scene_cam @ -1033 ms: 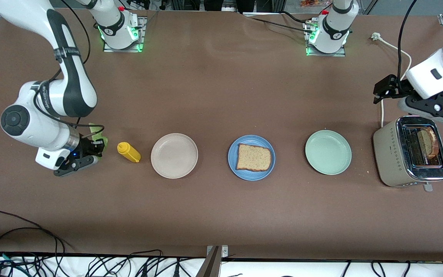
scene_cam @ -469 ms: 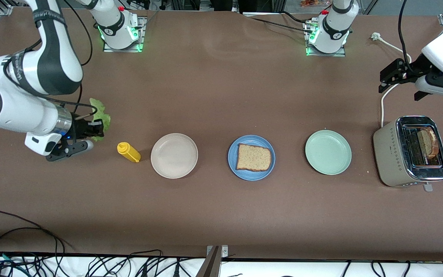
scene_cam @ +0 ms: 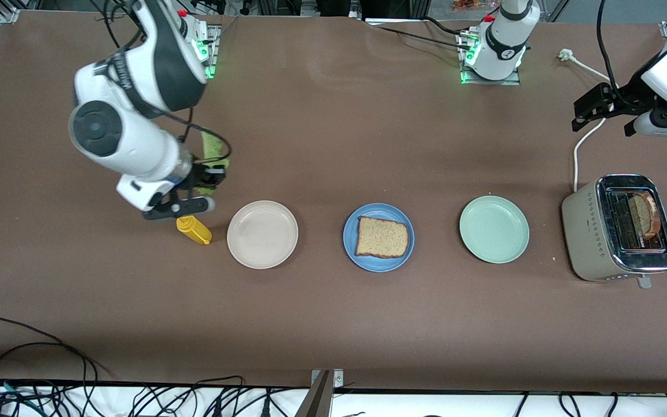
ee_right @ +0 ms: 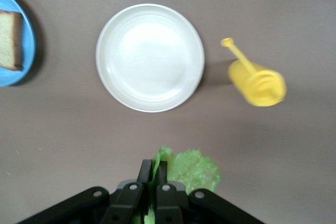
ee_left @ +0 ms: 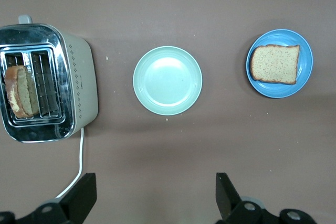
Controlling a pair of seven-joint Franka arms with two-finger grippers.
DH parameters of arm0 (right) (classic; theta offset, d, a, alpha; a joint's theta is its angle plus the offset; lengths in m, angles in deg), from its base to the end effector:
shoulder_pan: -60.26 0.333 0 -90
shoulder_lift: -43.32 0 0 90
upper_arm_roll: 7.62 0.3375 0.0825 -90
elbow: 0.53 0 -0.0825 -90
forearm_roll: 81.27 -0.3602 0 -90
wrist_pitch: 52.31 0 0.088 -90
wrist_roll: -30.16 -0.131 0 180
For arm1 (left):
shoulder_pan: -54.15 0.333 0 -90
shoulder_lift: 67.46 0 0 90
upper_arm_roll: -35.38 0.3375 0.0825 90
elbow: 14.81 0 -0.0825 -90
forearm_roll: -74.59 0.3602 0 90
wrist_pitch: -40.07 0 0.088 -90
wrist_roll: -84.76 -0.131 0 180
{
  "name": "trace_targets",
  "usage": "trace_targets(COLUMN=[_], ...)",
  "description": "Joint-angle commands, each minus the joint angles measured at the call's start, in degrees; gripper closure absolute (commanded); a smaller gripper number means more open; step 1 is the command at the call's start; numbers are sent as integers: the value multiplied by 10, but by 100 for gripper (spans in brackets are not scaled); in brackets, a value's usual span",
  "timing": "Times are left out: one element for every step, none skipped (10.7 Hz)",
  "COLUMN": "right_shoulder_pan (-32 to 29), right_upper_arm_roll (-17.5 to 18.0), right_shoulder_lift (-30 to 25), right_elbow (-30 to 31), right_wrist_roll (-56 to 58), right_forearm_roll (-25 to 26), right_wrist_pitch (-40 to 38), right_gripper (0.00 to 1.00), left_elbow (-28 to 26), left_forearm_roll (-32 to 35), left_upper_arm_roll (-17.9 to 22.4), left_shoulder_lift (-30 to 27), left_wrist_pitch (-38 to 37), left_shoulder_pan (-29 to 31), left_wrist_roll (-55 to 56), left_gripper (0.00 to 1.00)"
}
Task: Make sandwich in blue plate with both arms
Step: 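Lift the lettuce leaf with the right gripper toward the blue plate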
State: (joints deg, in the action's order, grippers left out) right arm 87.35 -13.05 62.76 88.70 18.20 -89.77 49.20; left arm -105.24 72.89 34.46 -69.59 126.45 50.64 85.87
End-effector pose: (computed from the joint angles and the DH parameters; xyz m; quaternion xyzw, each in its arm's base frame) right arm 0.5758 0.2538 0.4472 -0.9943 -0.0668 0.0749 0.0356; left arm 0.5092 -0.0437 0.6327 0.9993 -0.0296 -0.0174 0.0137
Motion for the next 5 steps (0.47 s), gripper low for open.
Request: trace_targets(right_shoulder_pan=[78,97,116,138,152], right_upper_arm_roll=[-6,-6,-6,-6,-6], right_shoulder_lift=[83,107,131,148,168], right_elbow=[-92,-105,-112,-119,-133], right_wrist_roll=[-166,-207,-248,-288,-325], right_forearm_roll=[7,7,6,6,6], right_wrist_pitch=[3,21,52,77,91], right_gripper=[100,100,100,100,100], left_elbow=[-7,-6,-6,-6,-6], left_forearm_roll=[2,4,4,4,3], left_upper_arm_roll=[2,1,3,2,1], left_shoulder_lift=[-9,-9,-9,-9,-9], left_wrist_pitch=[-16,-17,-17,-17,-17], left_shoulder_pan=[-3,-3,-2,-3,-3], left_wrist_roll=[10,10,10,10,10], left_gripper=[0,0,0,0,0])
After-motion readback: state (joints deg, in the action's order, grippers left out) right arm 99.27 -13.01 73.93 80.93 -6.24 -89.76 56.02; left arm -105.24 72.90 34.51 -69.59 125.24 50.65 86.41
